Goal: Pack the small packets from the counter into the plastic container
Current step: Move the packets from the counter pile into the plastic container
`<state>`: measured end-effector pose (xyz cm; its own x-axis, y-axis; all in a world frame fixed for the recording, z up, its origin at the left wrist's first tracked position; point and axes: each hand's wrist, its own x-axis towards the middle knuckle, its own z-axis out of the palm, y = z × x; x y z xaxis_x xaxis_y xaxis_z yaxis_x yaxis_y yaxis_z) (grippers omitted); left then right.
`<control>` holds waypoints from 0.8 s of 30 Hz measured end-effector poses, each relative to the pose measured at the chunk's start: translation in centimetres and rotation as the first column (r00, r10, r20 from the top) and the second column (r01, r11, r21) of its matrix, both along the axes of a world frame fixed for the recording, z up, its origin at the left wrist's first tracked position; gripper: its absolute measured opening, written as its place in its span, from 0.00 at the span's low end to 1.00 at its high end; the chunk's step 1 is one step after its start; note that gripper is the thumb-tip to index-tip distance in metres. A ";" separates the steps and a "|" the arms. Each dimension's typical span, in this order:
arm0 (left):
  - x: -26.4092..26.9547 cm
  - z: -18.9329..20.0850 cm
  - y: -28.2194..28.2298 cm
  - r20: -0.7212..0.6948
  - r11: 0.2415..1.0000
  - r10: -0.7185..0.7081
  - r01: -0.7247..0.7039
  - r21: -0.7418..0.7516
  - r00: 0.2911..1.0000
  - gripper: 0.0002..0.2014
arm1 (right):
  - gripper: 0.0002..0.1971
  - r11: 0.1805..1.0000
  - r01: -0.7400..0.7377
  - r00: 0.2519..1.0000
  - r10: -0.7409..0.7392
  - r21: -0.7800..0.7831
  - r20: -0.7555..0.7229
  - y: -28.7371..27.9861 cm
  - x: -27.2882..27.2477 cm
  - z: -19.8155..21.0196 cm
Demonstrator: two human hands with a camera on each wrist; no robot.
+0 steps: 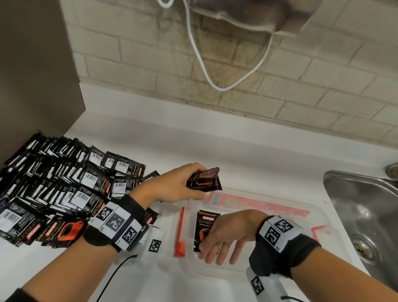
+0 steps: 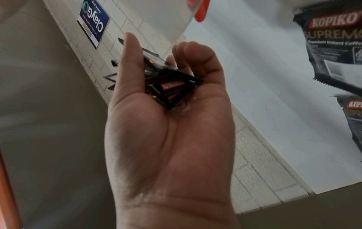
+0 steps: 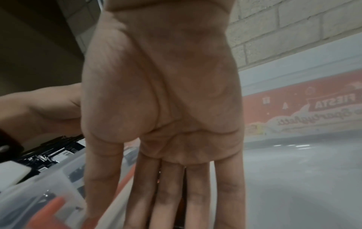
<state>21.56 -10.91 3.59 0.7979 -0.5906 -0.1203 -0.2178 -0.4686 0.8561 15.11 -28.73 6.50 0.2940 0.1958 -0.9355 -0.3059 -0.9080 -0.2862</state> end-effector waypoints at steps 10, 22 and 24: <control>-0.1 0.1 -0.1 -0.001 1.000 -0.002 0.002 -0.005 1.000 0.26 | 0.19 0.995 0.064 0.995 -0.070 0.082 0.073 -1.1 0.7 -0.2; -0.2 3.6 -1.6 0.164 0.984 -0.160 0.143 0.107 0.974 0.29 | 0.14 0.885 0.346 0.895 -0.411 0.311 0.174 -6.6 1.2 2.2; -0.3 4.2 -2.2 0.168 0.971 -0.202 0.176 0.160 0.965 0.29 | 0.16 0.737 0.484 0.775 -0.611 0.471 0.160 -7.1 1.2 2.8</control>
